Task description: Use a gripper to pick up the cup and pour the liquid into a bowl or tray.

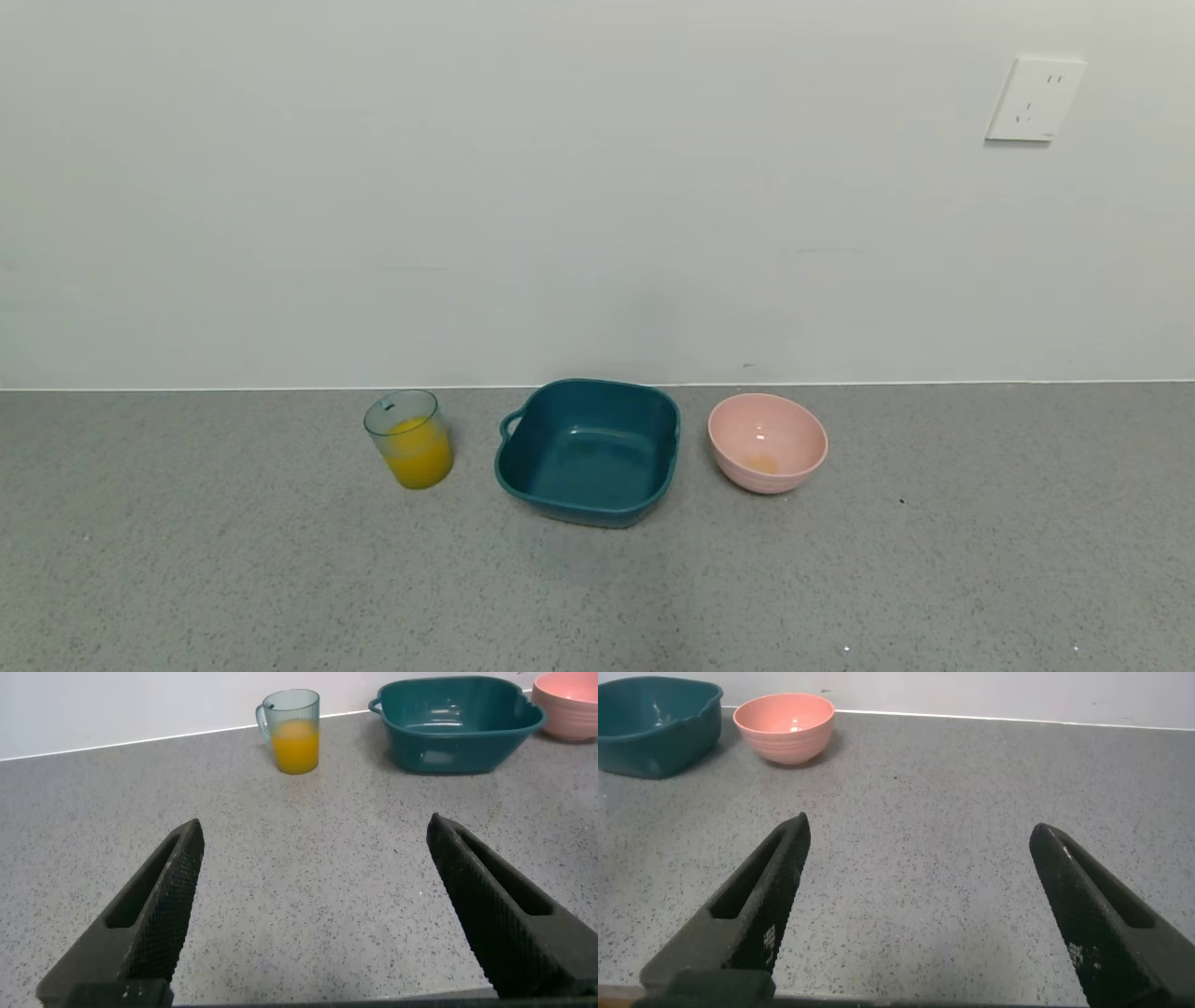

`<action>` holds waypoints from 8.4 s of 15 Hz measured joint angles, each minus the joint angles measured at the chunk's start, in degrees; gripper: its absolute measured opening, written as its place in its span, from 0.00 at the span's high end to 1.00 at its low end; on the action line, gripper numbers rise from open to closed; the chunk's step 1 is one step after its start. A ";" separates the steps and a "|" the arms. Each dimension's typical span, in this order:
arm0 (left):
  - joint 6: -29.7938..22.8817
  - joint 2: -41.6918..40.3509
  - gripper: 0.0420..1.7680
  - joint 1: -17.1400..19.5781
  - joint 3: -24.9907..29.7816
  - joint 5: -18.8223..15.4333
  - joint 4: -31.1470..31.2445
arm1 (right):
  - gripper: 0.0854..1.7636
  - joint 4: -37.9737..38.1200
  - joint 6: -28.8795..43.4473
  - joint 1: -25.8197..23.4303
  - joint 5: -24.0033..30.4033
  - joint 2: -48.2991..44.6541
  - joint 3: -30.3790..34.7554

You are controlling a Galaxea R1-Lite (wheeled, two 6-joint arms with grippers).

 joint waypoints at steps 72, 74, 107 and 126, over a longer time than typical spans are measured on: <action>-1.40 123.20 0.03 -3.06 -39.56 0.49 -55.49 | 0.03 -0.02 -0.02 0.00 0.00 0.00 0.00; -1.40 123.67 0.03 -2.89 -39.84 0.79 -55.54 | 0.03 -0.02 -0.02 -0.01 0.00 0.00 0.00; -1.46 128.79 0.27 -0.90 -50.26 1.15 -54.52 | 0.03 -0.02 -0.02 0.00 0.00 0.00 0.00; 3.80 112.56 0.27 -3.77 -62.93 1.46 -26.38 | 0.03 -0.02 -0.02 0.00 -0.02 0.00 0.00</action>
